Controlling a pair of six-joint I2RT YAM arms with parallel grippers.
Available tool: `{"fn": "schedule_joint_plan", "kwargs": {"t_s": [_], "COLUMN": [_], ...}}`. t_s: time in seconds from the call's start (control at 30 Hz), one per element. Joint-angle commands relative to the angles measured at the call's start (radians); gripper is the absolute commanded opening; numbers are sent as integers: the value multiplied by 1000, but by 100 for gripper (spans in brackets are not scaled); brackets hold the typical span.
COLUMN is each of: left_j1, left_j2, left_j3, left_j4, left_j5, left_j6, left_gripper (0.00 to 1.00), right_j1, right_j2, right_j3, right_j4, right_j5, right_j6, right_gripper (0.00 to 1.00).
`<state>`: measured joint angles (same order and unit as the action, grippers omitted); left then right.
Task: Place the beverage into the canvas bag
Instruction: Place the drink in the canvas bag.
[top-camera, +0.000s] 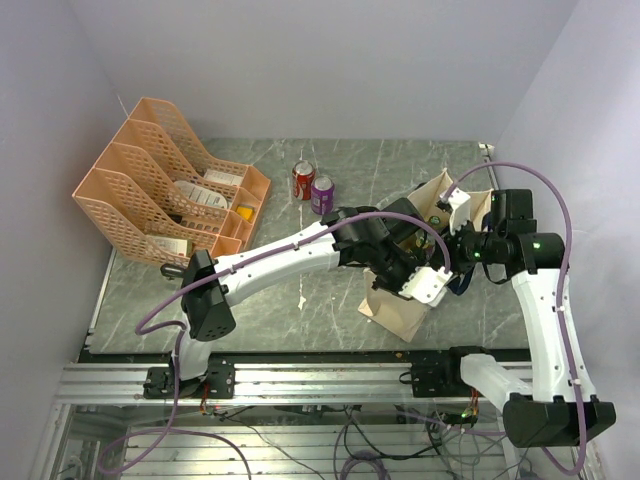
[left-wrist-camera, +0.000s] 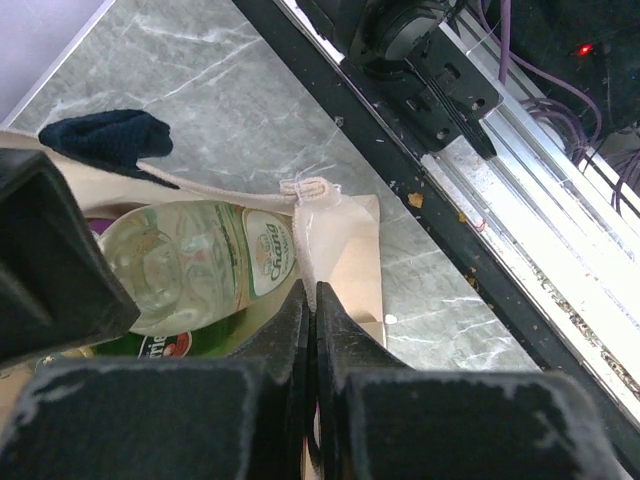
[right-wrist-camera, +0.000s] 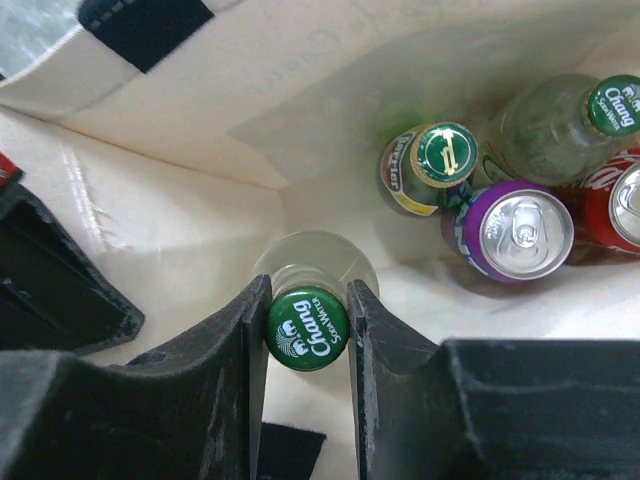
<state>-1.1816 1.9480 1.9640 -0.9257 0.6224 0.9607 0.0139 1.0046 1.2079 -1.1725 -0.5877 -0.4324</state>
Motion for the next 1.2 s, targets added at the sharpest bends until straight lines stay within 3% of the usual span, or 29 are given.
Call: {"fn": "schedule_joint_plan", "kwargs": {"t_s": [0.0,0.7,1.17], "left_j1": [-7,12,13], "left_j2": [-41,-31,-44], "left_j3": [-9,-13,-46], "left_j4": [-18,-23,-24], "left_j5": [1,-11,-36], "left_j6": [33,49,59], "left_gripper": [7,7,7], "right_j1": [-6,13,48], "right_j2": [-26,-39,-15], "right_j3": [-16,-199,-294], "right_j4": [61,202,206], "right_j5": [28,182,138], "right_j6": [-58,-232,-351], "right_gripper": [0,0,3]}}
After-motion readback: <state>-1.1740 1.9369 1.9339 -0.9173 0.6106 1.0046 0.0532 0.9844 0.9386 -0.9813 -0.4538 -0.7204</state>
